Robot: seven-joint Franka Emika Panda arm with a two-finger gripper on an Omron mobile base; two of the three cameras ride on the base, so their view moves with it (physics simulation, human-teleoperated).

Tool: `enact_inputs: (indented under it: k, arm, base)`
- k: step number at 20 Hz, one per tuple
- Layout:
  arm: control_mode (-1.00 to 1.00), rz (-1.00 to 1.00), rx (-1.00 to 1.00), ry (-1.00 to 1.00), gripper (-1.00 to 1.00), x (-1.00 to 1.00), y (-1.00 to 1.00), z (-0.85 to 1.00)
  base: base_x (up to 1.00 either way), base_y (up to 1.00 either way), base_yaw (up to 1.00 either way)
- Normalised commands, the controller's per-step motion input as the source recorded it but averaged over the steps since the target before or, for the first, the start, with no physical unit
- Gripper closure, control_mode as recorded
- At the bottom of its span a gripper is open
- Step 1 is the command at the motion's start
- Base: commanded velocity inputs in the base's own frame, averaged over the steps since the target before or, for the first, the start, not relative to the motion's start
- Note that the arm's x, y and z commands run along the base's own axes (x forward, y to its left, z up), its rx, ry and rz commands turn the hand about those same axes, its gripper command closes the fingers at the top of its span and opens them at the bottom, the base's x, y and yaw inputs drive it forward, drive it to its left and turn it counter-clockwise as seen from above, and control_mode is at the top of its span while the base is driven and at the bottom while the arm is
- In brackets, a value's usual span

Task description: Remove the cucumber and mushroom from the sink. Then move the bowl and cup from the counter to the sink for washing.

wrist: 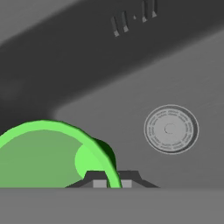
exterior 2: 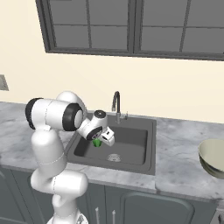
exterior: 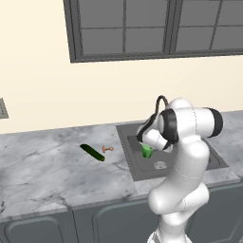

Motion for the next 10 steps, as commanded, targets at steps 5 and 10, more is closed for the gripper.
enact_inputs:
  k: [5, 10]
  arm:
    - [-1.0, -0.03, 0.0, 0.0, 1.0, 0.22, 0.07, -0.21]
    - [-1.0, -0.02, 0.0, 0.01, 1.0, 0.21, 0.04, -0.23]
  base:
    - [0.0, 0.0, 0.0]
    - [0.0, 0.0, 0.0]
